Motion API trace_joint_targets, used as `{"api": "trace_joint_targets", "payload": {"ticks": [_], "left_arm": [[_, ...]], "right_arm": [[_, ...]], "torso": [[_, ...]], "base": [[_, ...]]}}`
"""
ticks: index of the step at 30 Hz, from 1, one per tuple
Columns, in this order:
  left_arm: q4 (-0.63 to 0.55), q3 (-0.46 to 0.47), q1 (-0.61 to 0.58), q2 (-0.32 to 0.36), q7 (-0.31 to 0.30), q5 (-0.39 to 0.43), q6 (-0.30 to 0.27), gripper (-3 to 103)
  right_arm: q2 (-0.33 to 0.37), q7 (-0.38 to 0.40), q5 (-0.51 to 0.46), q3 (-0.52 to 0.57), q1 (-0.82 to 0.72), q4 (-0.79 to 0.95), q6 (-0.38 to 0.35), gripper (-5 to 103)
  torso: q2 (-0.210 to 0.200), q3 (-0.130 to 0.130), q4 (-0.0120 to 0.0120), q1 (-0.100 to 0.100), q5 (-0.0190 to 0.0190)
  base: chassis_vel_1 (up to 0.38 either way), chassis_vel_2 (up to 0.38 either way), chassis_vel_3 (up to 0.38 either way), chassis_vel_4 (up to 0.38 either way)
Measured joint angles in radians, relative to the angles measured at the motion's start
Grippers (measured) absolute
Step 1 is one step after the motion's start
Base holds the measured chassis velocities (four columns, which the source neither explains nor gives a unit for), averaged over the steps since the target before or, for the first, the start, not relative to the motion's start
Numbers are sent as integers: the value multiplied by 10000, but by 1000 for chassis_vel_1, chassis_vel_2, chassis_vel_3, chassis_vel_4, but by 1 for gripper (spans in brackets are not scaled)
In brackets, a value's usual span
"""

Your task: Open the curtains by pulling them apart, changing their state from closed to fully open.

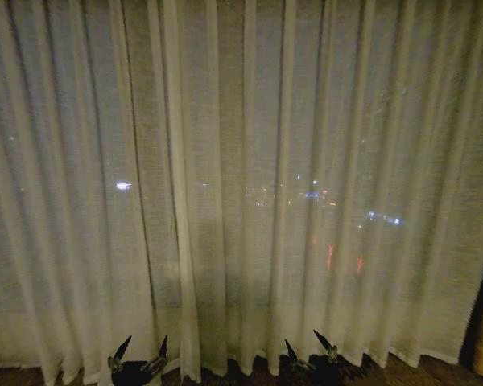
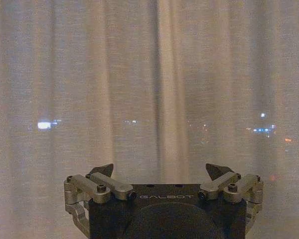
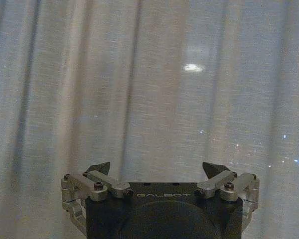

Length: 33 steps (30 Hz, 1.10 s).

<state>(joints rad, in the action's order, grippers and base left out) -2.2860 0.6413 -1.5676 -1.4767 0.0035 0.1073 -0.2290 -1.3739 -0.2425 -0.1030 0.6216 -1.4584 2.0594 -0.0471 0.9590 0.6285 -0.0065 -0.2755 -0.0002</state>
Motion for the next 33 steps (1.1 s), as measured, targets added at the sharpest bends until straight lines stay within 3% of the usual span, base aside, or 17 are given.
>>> {"api": "trace_joint_targets", "payload": {"ticks": [11, 23, 33], "left_arm": [[-11, 22, -52, -2, 32, -18, 68, 100], [75, 32, -28, 42, 175, -20, 251, 100], [212, 47, 55, 71, 178, 5, 296, 100]], "right_arm": [[-3, -1, -11, 21, 19, -70, 123, 100], [2, -25, 531, 8, 45, -171, 603, 100], [0, 247, 728, -165, 56, -308, 820, 100]], "torso": [[0, 0, 0, -2, -5], [-1, 1, -3, 0, 1], [-5, 5, 0, -11, -3]], "base": [[106, 290, -120, -277], [-199, 157, 186, -153], [-193, 378, 194, -380]]}}
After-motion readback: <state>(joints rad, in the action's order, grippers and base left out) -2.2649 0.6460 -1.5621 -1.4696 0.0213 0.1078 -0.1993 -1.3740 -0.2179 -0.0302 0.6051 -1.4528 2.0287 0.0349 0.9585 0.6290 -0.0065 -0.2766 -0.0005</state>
